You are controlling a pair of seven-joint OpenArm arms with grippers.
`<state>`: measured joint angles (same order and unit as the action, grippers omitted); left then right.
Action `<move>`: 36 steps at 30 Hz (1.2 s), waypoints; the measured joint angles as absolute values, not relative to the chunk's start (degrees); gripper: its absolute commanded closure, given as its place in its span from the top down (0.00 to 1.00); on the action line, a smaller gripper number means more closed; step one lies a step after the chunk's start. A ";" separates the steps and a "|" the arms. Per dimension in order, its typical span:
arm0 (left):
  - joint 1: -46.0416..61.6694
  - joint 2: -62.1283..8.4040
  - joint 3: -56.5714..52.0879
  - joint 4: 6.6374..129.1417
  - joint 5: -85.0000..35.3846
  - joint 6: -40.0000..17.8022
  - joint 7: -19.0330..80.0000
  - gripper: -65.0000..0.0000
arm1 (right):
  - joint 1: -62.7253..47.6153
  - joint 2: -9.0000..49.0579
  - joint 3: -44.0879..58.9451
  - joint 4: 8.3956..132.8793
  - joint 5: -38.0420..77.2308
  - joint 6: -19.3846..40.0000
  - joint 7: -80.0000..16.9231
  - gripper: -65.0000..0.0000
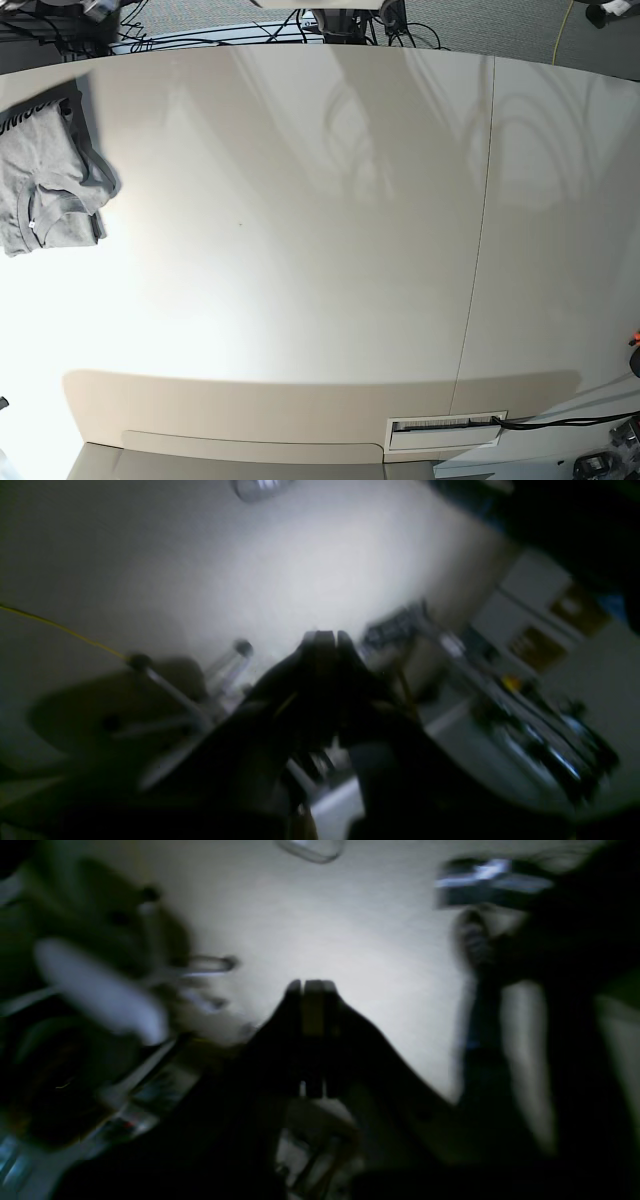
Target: Fold the T-shirt properly
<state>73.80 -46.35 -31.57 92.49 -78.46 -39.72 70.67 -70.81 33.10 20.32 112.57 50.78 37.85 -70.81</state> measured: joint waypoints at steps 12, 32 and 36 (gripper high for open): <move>58.48 -39.20 3.03 85.82 -35.48 -39.48 32.12 0.01 | -42.24 32.71 -17.45 64.77 26.55 37.12 -49.10 0.00; 16.84 -23.33 22.39 35.29 -14.39 3.49 11.05 0.01 | -7.79 21.87 -37.69 24.43 24.25 -12.56 -1.56 0.00; 14.24 -19.40 22.39 34.35 -17.12 8.56 11.57 0.01 | -6.33 18.76 -27.70 23.68 33.71 -12.71 -4.82 0.00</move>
<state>14.24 -19.40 22.39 34.35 -17.12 8.56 11.57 -6.33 18.76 -27.70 23.68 33.71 -12.71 -4.82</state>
